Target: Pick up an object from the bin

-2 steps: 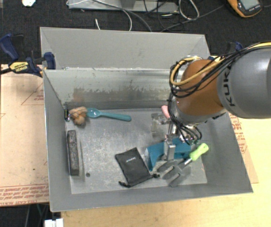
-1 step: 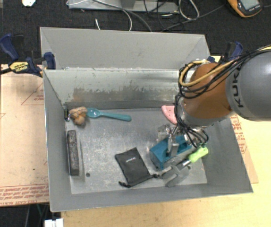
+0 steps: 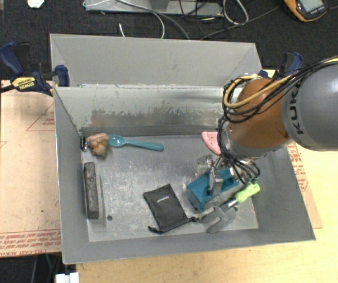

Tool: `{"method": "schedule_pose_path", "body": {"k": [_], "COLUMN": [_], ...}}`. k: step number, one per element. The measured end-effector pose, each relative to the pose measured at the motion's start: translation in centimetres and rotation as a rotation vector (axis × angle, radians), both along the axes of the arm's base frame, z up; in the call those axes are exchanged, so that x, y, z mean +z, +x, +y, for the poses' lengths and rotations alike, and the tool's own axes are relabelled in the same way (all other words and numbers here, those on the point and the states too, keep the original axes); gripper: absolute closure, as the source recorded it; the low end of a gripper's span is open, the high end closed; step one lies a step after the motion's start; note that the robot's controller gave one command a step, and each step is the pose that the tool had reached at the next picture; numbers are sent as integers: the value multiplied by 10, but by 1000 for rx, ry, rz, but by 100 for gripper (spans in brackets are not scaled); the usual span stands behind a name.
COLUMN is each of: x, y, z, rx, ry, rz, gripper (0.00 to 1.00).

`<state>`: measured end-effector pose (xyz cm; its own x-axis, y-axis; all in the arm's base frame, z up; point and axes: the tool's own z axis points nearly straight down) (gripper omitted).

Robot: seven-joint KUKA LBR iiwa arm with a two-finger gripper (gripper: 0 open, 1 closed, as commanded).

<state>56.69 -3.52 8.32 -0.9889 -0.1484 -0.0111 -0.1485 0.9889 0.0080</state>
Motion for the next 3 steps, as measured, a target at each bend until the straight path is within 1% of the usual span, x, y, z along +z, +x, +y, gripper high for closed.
{"method": "schedule_pose_path", "body": {"k": [1,2,3], "x": [0,-6,50], "y": [1,14,17], "z": [0,8,8], "rx": [49,332,338], "ry": [0,-5,-1], "rz": [0,4,7], "gripper": [100,100,100]}}
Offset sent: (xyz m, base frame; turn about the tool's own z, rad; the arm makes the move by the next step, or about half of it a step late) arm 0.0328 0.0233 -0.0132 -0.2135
